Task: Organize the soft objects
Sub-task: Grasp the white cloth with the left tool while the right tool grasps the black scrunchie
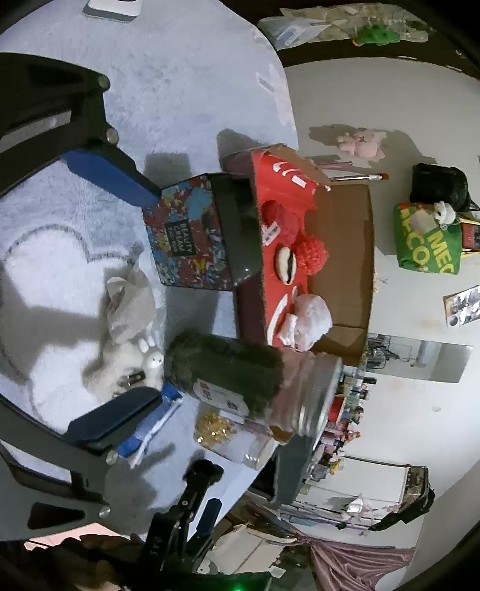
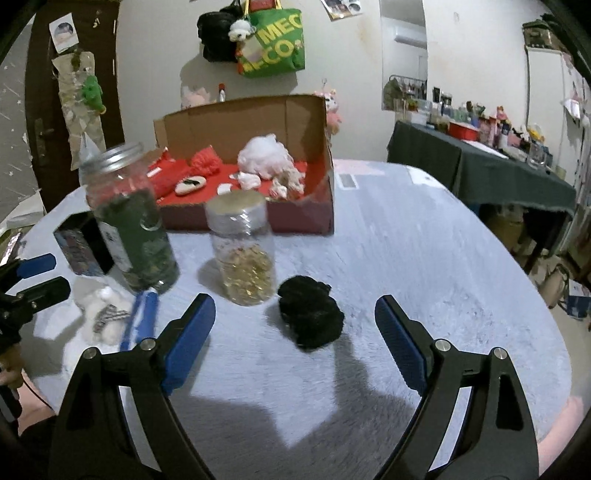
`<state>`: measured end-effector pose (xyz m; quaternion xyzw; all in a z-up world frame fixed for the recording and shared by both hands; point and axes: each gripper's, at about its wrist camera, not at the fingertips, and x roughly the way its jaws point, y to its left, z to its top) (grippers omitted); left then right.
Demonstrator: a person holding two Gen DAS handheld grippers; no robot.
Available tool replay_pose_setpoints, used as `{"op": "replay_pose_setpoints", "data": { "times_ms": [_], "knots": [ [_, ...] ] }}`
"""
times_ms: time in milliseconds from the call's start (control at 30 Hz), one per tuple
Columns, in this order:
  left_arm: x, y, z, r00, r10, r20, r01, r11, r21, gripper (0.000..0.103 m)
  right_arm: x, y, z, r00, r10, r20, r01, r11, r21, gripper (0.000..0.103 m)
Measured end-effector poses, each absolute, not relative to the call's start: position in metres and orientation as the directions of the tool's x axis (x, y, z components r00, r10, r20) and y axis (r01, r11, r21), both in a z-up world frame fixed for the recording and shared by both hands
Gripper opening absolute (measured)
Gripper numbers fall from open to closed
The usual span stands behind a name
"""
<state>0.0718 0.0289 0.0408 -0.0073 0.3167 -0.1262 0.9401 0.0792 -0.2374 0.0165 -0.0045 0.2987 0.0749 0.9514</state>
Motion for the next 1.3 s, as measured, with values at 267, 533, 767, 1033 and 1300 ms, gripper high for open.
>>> {"op": "replay_pose_setpoints", "data": {
  "times_ms": [267,533,767,1033,1300],
  "knots": [
    [0.082,0.026,0.031,0.728,-0.248,-0.639,0.259,0.963,-0.079,0.069,0.098,-0.248,0.006,0.766,0.169,-0.62,-0.149,0.985,0.084,0.072],
    [0.082,0.03,0.027,0.7,-0.279,-0.657,0.284,0.953,-0.102,0.023,0.092,-0.24,0.006,0.749,0.27,-0.605,-0.238,0.962,0.135,0.033],
    [0.07,0.027,0.045,0.728,-0.302,-0.615,0.304,0.947,-0.105,0.021,0.072,-0.212,0.021,0.74,0.383,-0.553,-0.358,0.92,0.159,0.032],
    [0.066,0.013,0.064,0.731,-0.374,-0.571,0.372,0.92,-0.127,0.021,0.07,-0.184,0.027,0.704,0.462,-0.54,-0.437,0.881,0.183,0.032],
    [0.067,0.006,0.065,0.725,-0.383,-0.572,0.383,0.915,-0.127,0.021,0.072,-0.176,0.027,0.69,0.478,-0.543,-0.455,0.87,0.189,0.032]
  ]
}}
